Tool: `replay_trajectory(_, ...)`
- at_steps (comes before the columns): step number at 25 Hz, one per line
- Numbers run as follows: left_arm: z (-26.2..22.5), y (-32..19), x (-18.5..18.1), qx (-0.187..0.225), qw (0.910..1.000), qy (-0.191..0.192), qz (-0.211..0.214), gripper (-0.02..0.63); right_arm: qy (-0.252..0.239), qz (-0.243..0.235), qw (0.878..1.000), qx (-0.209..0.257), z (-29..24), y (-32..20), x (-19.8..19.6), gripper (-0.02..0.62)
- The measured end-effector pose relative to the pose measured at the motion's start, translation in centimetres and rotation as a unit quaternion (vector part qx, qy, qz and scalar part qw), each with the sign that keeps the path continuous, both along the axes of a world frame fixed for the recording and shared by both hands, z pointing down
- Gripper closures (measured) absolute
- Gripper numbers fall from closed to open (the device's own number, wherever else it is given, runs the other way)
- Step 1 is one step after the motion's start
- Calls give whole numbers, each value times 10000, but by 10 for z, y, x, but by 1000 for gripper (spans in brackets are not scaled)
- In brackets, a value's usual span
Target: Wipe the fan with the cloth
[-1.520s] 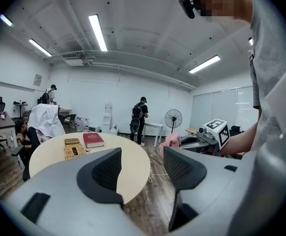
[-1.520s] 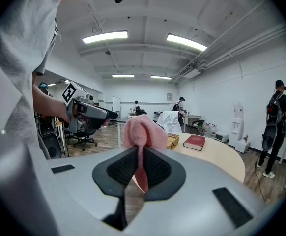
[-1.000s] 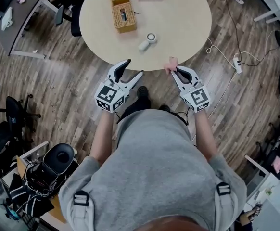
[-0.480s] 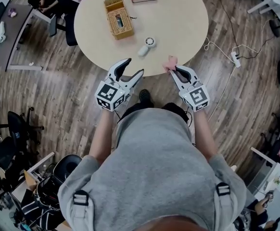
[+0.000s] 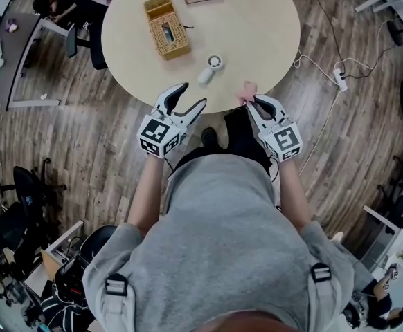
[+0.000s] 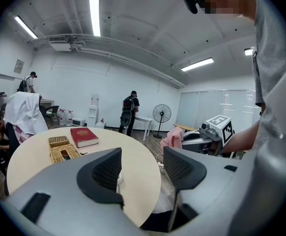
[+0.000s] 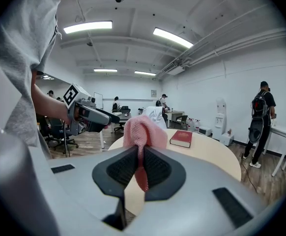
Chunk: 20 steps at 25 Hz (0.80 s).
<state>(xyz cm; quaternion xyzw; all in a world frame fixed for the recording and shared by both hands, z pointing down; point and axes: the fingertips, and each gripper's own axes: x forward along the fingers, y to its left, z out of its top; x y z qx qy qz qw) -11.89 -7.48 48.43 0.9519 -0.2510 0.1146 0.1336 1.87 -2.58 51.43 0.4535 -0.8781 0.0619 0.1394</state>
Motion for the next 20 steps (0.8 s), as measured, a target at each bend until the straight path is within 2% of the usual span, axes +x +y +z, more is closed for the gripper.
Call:
replay_trajectory(8,30,-42,18,-111,9992,-369,42,336,-20,-177,9996,-211,21,-50,12,561)
replay_trajectory(14,58,-79,36,-371,9983,-443,36,336,-20,-177,9988,-454,40,-83,28,561)
replay_trajectory(20,99,-113,53,-429,9975,-566,4,337,-67,-232,9970,-739,59,-102,37,561)
